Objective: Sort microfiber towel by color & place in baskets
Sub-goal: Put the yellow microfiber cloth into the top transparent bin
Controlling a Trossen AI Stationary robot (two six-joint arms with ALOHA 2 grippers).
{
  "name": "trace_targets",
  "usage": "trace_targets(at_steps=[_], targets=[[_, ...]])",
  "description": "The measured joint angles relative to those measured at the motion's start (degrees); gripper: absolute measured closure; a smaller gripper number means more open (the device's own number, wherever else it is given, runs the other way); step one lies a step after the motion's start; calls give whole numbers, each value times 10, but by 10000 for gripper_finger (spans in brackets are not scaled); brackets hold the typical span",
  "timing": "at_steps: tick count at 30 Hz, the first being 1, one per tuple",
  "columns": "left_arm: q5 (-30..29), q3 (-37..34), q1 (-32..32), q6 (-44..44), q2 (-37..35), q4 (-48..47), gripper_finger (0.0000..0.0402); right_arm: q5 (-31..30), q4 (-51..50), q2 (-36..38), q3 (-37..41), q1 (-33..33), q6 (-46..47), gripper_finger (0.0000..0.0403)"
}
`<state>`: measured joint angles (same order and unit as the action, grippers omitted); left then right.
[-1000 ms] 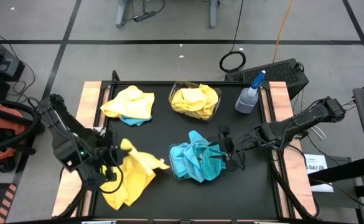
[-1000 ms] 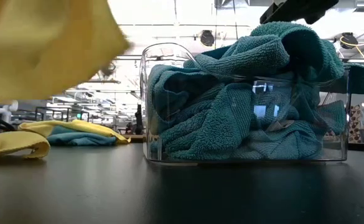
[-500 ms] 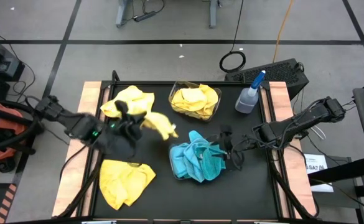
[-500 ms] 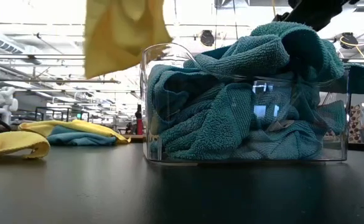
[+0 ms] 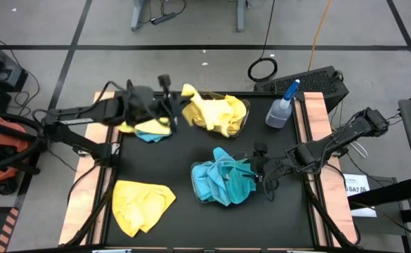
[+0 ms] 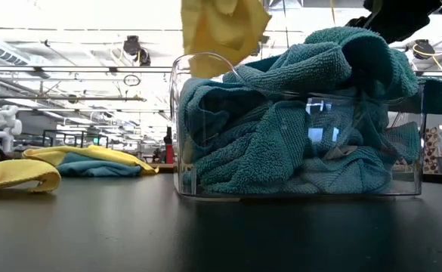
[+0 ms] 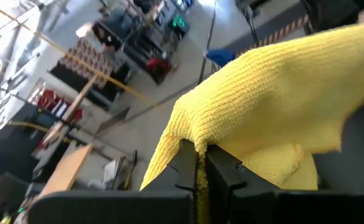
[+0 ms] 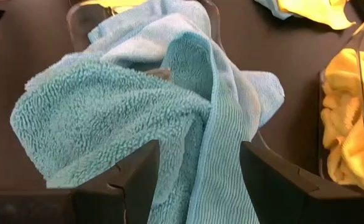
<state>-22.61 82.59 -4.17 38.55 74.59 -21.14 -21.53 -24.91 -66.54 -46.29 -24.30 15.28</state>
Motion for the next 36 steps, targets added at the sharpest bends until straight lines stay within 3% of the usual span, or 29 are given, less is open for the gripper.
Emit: trace_targets(at_steps=[6, 13, 25, 36], targets=[[132, 0, -97, 12, 46, 88, 387, -30, -21, 0, 0, -28, 37, 188], [228, 0, -184, 9, 131, 147, 387, -68, -41, 0, 0, -69, 94, 188], [275, 0, -265, -35, 301, 126, 386, -102, -74, 0, 0, -121, 163, 188], [307, 0, -271, -45, 419, 107, 386, -118, -84, 0, 1, -141, 198, 188]])
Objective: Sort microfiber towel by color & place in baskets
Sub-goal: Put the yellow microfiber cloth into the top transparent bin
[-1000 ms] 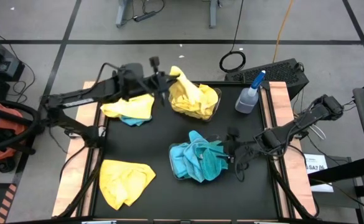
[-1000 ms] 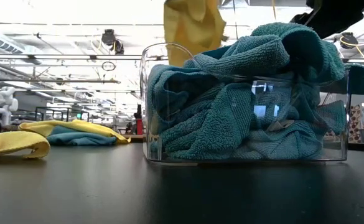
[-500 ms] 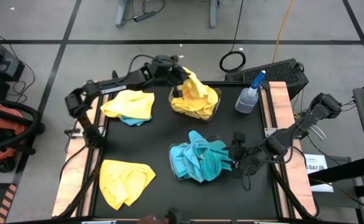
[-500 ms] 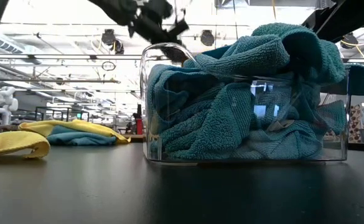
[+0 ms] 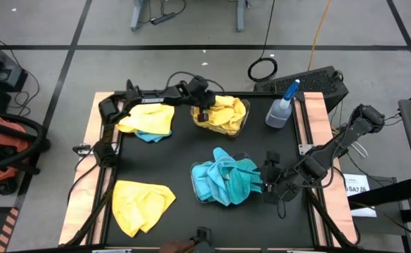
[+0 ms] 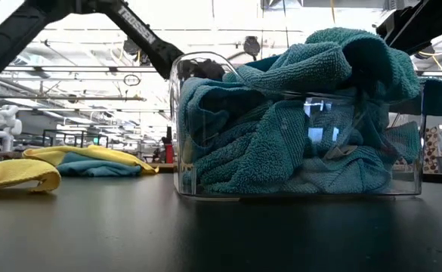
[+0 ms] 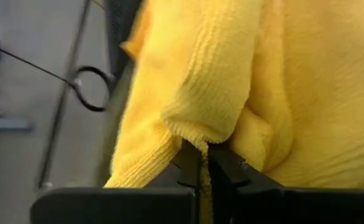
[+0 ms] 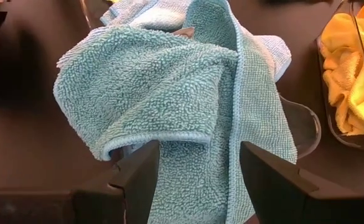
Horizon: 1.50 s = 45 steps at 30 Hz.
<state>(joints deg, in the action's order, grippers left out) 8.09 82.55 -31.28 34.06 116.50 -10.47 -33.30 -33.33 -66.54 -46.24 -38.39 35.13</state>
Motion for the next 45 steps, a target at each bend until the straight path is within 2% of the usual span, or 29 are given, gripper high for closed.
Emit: trace_targets(at_steps=[8, 13, 17, 23, 27, 30, 36, 45], targets=[[31, 3, 3, -13, 19, -27, 386, -14, 0, 0, 0, 0, 2, 188], [16, 1, 5, -12, 14, -34, 381, -15, 0, 0, 0, 0, 0, 188], [-18, 18, 11, -1, 2, -72, 343, -14, 0, 0, 0, 0, 8, 188], [-21, 65, 22, -3, -34, -126, 255, -13, -3, 0, 0, 0, 15, 188], [-21, 95, 32, -3, -62, -194, 208, -13, -3, 0, 0, 0, 15, 188], [-27, 116, 39, -3, -90, -254, 189, -13, -3, 0, 0, 0, 14, 188], [-68, 122, 55, -3, -149, -346, 185, -14, -4, 0, 0, 0, 8, 188], [-71, 122, 63, -58, -215, -562, 185, -14, -3, 0, 0, 0, 3, 188]])
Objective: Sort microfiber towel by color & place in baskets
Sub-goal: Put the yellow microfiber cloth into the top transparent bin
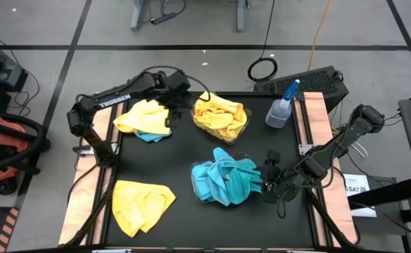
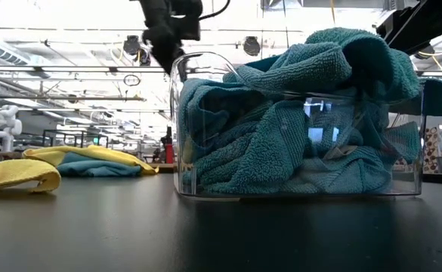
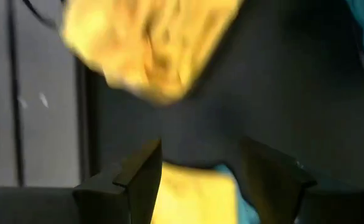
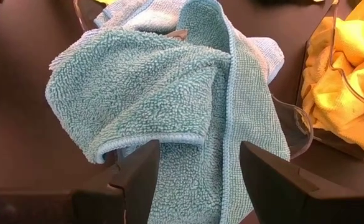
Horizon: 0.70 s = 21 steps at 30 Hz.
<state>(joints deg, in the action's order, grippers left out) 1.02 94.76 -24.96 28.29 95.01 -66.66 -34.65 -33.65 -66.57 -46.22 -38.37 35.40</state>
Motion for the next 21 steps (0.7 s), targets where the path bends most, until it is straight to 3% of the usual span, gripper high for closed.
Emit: trace_targets(at_steps=[9, 21], targets=[[51, -72, 35, -97, -37, -111, 184, 1, 2, 0, 0, -3, -7, 188], [57, -201, 226, -235, -59, -102, 184, 0, 5, 0, 0, -22, -17, 188]])
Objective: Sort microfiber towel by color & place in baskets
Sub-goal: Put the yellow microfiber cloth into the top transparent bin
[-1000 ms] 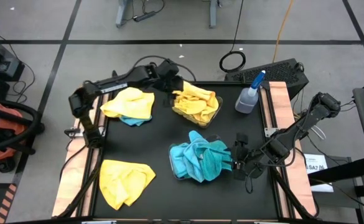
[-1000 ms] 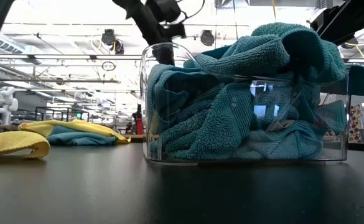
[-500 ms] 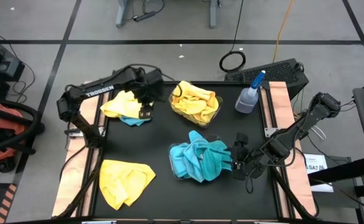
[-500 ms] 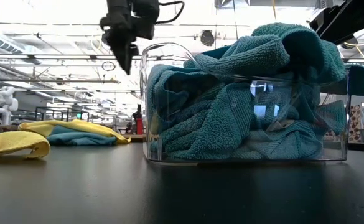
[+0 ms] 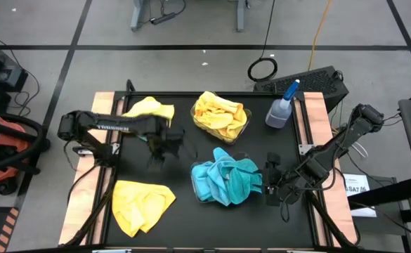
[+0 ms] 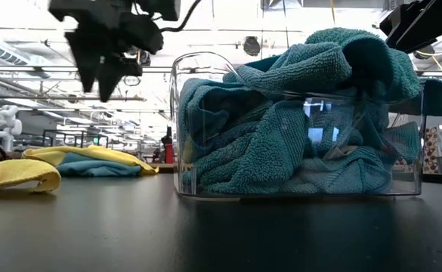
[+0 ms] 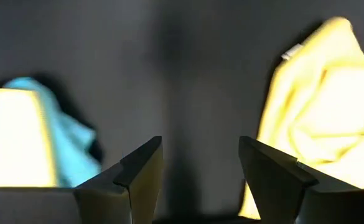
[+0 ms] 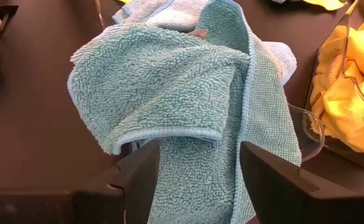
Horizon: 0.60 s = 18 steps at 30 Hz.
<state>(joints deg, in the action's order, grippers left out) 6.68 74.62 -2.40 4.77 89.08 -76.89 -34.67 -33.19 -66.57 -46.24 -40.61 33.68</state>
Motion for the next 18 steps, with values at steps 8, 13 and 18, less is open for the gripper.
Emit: trace_targets(at_steps=[8, 13, 18], targets=[[-1, -52, 173, -160, 0, 93, 184, 1, 5, 0, 0, -1, -24, 188], [-29, -75, 289, -302, 0, 145, 185, 19, 22, 0, 0, -1, -40, 188], [-80, -82, 398, -453, 0, 156, 185, 24, 30, 0, 0, -14, -44, 188]])
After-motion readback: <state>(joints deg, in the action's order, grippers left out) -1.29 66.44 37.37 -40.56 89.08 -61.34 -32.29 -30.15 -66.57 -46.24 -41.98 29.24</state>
